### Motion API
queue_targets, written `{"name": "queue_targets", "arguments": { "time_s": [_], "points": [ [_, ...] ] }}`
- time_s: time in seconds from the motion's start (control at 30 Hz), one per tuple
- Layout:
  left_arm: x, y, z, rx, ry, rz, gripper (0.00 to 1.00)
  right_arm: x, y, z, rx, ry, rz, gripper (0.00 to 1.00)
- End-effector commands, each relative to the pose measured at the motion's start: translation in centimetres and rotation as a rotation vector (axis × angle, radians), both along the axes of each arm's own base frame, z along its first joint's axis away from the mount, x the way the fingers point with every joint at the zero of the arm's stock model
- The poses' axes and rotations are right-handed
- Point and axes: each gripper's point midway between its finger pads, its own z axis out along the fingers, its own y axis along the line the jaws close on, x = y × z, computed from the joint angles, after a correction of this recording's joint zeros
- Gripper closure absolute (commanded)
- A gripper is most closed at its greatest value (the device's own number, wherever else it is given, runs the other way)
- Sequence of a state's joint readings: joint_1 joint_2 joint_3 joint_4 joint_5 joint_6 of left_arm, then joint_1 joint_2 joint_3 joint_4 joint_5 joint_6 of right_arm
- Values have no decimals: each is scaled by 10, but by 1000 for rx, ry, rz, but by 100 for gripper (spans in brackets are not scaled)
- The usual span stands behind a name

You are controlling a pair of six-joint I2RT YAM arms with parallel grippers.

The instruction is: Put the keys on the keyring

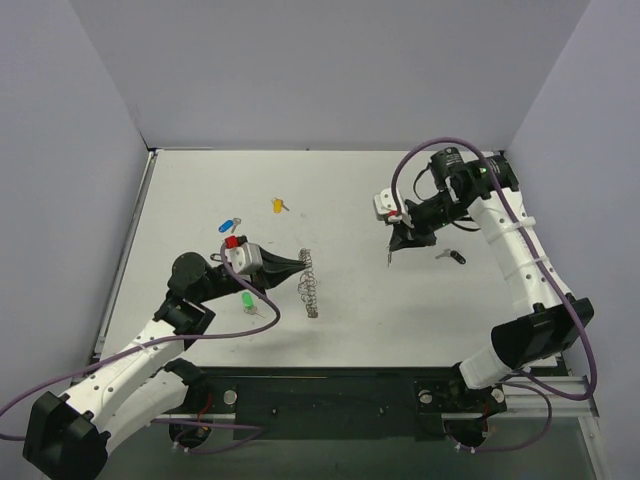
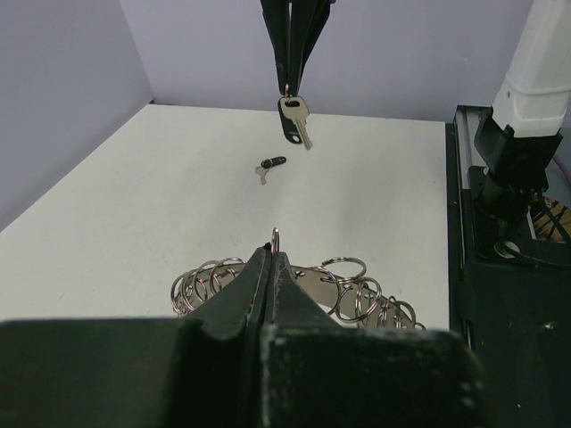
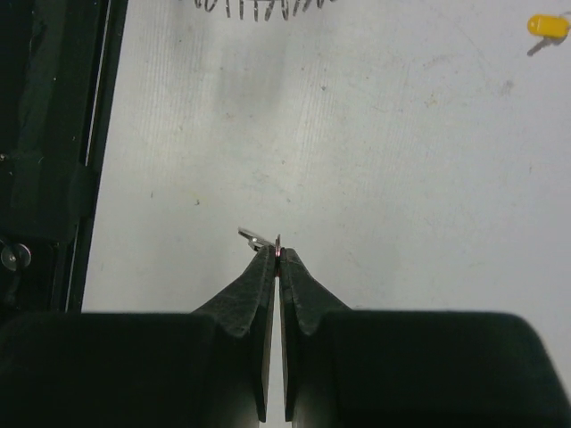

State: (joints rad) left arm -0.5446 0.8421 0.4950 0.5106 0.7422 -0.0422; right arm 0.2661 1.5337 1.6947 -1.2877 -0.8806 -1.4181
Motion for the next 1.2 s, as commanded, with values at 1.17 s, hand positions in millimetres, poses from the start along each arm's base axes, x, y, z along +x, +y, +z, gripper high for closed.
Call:
{"name": "queue_targets", "arguments": {
  "time_s": [1.17],
  "points": [
    [-5, 14, 29, -57, -168, 60, 100, -50, 66, 9, -56, -197, -81, 100]
  ]
}}
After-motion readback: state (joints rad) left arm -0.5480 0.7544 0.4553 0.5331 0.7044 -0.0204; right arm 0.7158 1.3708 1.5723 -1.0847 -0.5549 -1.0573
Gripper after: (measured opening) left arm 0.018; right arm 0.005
